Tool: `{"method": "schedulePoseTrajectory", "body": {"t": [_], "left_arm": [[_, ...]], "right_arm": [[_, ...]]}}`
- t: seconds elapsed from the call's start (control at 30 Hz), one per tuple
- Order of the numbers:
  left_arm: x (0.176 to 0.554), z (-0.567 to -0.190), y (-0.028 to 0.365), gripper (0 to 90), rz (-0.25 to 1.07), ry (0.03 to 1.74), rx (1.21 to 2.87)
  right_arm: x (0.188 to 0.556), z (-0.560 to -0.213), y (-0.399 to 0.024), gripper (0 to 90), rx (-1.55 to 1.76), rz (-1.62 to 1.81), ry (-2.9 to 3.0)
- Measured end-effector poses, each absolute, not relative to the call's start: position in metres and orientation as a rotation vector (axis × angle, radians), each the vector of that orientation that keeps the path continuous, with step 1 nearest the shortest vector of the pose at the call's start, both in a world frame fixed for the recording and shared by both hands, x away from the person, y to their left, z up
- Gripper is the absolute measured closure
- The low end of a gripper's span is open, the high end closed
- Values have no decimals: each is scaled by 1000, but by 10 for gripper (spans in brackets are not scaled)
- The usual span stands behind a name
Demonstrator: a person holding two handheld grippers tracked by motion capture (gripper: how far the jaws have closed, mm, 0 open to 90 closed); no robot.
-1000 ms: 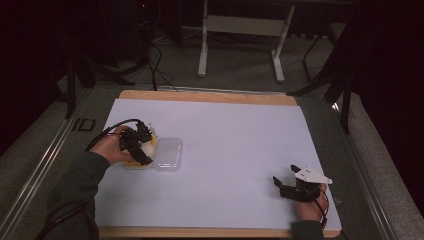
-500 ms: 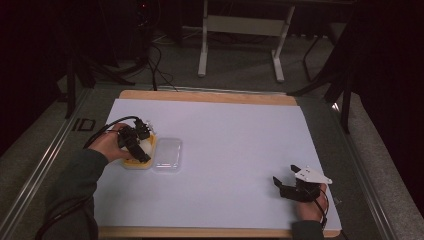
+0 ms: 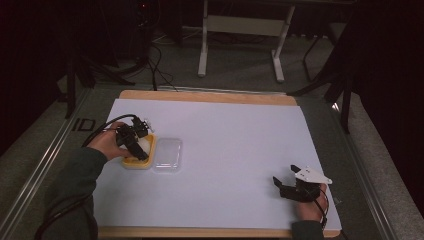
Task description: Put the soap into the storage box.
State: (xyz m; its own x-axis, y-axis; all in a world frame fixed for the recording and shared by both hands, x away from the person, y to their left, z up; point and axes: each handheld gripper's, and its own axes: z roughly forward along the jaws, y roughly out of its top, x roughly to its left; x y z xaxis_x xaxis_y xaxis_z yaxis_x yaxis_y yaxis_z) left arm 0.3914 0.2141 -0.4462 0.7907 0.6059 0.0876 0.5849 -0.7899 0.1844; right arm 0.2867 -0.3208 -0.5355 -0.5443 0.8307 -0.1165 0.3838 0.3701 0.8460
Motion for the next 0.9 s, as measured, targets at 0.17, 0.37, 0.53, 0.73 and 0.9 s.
{"method": "schedulePoseTrajectory", "body": {"t": [0.17, 0.37, 0.53, 0.73, 0.9], "left_arm": [[394, -448, 216, 255, 228, 1005, 2817], [396, -452, 220, 255, 240, 1063, 2802], [398, -454, 222, 255, 235, 1096, 2791], [400, -457, 221, 255, 239, 1124, 2779], [403, -460, 221, 255, 228, 1157, 2779]], "right_arm": [[287, -536, -321, 177, 1047, 1087, 2096], [287, -536, -321, 177, 1046, 1088, 2096], [287, -535, -321, 177, 1046, 1088, 2095], [287, -536, -321, 177, 1047, 1088, 2096], [287, -535, -321, 177, 1045, 1088, 2095]]}}
